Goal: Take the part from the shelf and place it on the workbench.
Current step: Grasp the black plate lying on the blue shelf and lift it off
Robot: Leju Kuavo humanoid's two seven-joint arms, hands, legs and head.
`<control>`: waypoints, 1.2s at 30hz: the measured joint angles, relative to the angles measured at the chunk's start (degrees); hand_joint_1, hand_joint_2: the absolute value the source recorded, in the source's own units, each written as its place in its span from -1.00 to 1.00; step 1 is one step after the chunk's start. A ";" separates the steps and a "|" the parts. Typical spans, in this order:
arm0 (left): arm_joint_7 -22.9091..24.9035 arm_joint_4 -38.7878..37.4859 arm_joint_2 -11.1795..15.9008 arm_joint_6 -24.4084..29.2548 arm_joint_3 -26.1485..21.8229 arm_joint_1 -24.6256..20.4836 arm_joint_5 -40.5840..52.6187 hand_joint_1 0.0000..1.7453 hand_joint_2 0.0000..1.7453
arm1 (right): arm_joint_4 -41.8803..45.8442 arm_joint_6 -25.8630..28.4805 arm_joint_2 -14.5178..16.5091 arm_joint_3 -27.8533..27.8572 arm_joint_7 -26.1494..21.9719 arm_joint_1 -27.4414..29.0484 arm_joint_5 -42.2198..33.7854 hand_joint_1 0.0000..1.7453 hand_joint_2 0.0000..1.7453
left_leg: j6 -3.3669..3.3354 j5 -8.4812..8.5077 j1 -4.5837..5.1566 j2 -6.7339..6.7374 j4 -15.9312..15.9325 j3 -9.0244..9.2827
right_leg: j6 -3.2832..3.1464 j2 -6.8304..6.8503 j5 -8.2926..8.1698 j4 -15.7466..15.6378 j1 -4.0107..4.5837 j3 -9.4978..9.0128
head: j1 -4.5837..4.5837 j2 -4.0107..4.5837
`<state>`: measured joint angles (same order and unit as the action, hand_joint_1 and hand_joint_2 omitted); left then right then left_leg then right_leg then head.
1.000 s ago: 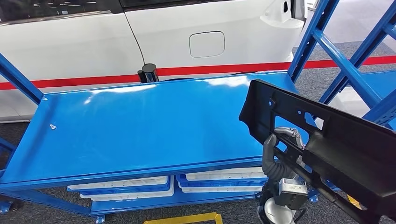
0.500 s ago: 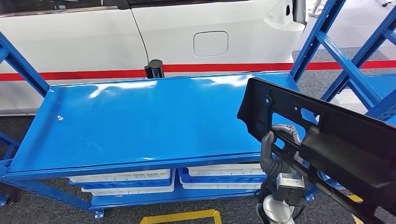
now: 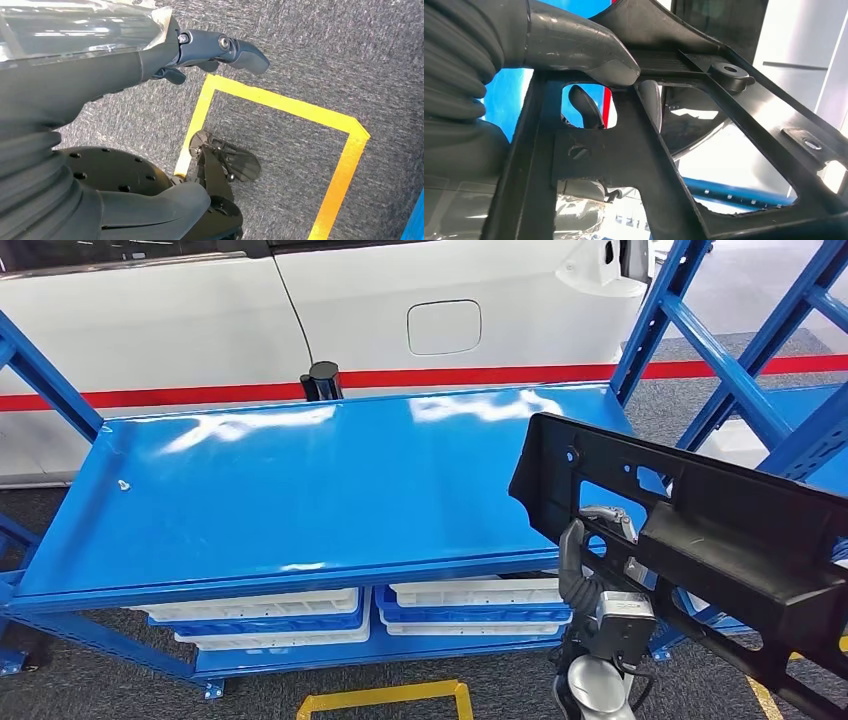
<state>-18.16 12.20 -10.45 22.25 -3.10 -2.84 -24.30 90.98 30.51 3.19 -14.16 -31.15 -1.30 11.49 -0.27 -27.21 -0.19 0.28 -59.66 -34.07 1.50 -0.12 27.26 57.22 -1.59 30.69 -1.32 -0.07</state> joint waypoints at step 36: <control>-0.02 0.00 0.10 -0.25 -0.21 -0.03 0.09 -1.00 1.00 | -2.89 -1.21 1.09 1.72 3.67 -1.09 3.04 1.00 1.00 | 0.80 -6.31 -0.30 -0.19 -14.07 -5.98 | -1.01 0.27 -1.00 -0.36 0.32 1.04 | 0.11 0.00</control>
<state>-18.18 12.20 -10.35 22.00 -3.31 -2.87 -24.22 88.09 29.30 4.28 -12.44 -27.48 -2.39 14.52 0.53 -33.52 -0.49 0.09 -73.73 -40.05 0.49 0.15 26.26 56.87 -1.27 31.74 -1.21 -0.07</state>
